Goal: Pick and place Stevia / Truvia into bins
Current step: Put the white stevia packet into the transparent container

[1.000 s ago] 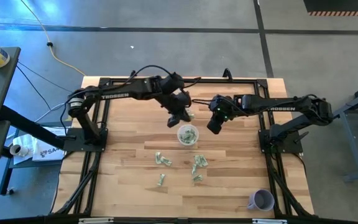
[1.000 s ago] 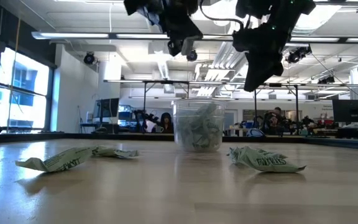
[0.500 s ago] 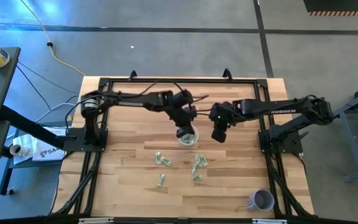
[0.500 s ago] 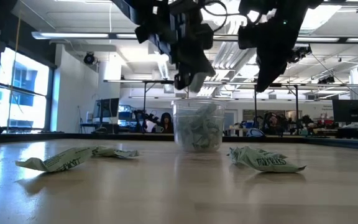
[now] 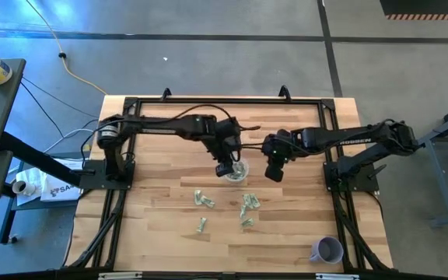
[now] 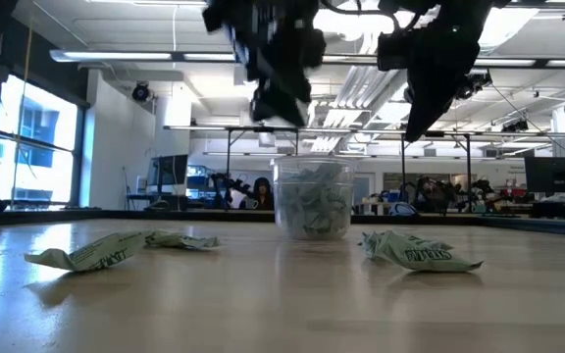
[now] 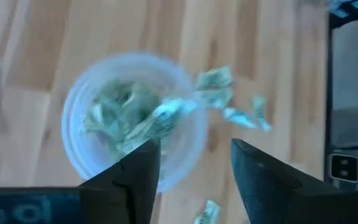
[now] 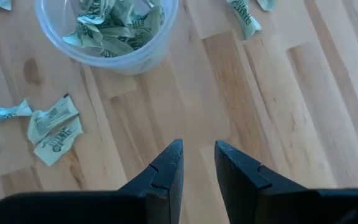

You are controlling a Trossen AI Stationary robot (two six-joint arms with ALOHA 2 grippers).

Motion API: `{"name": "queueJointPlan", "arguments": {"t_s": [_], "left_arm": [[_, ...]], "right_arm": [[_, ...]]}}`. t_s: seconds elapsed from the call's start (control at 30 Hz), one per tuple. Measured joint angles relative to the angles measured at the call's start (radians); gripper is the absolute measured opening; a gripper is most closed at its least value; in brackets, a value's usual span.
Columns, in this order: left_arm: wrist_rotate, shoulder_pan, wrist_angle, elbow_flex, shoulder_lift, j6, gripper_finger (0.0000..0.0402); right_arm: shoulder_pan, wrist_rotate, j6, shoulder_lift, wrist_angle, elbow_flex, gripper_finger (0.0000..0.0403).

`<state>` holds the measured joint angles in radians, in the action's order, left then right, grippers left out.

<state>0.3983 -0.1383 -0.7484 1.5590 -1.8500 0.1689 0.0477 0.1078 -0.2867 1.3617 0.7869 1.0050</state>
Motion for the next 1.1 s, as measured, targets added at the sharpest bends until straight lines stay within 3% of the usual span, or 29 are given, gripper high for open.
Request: {"name": "queueJointPlan", "arguments": {"t_s": [0.1,0.23,0.37,0.5,0.63,0.73,0.93,1.1], "left_arm": [[-0.061,0.037,-0.060,0.014,0.087,-0.030,0.0230],[-0.252,0.072,-0.160,0.016,0.193,-0.034,0.0216],[-0.390,0.073,-0.296,0.014,0.267,0.025,0.0200],[-0.457,0.077,-0.366,0.015,0.339,0.083,0.0191],[-0.509,0.081,-0.392,0.015,0.399,0.126,0.0189],[-0.519,0.081,-0.398,0.016,0.436,0.155,0.0188],[-0.526,0.081,-0.426,0.015,0.474,0.197,0.0188],[-0.560,0.085,-0.506,0.015,0.479,0.229,0.0188]], "right_arm": [[0.013,0.025,0.042,0.000,-0.017,0.000,0.0083],[0.059,0.022,0.112,0.000,-0.102,0.000,0.0083],[0.147,-0.101,0.171,0.019,-0.246,-0.003,0.0083],[0.231,-0.241,0.214,0.121,-0.333,-0.004,0.0083],[0.269,-0.283,0.255,0.250,-0.308,0.007,0.0086],[0.274,-0.254,0.336,0.320,-0.268,0.053,0.0112],[0.274,-0.142,0.524,0.421,-0.239,0.178,0.0207],[0.296,-0.168,0.581,0.529,-0.221,0.284,0.0254]]}}
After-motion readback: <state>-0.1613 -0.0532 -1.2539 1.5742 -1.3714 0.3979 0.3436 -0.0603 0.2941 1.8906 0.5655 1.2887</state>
